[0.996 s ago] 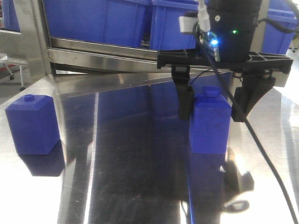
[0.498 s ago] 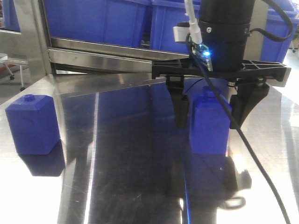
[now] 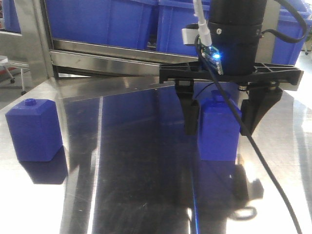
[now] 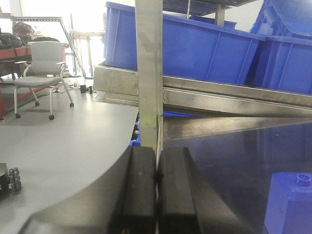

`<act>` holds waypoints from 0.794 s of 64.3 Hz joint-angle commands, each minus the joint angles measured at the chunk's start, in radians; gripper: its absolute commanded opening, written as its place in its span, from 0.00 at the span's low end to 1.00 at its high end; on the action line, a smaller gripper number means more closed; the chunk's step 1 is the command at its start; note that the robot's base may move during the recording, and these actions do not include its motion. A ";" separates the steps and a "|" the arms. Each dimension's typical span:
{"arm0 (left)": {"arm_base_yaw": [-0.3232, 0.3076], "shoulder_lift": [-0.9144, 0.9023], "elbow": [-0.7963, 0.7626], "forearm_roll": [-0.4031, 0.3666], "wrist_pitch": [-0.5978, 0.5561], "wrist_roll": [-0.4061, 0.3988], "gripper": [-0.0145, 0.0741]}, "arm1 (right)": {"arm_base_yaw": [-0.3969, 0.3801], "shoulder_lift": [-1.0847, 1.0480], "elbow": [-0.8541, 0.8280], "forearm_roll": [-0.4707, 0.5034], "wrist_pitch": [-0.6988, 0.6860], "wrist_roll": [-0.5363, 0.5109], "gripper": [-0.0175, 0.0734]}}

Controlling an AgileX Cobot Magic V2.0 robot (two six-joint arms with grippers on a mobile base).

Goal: Pick and sort blue part to right shelf
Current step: 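Lower the open right gripper around the blue knobbed block nearer it, then close the right gripper on the blue block and lift it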

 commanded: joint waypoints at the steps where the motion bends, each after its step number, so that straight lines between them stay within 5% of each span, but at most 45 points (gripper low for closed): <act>1: 0.002 -0.025 0.025 -0.002 -0.086 -0.009 0.31 | 0.001 -0.049 -0.032 -0.018 -0.001 0.001 0.71; 24: 0.002 -0.025 0.025 -0.002 -0.086 -0.009 0.31 | 0.001 -0.072 -0.032 -0.022 0.000 -0.020 0.64; 51: 0.002 -0.025 0.025 -0.002 -0.086 -0.009 0.31 | -0.094 -0.360 0.120 -0.021 -0.125 -0.380 0.64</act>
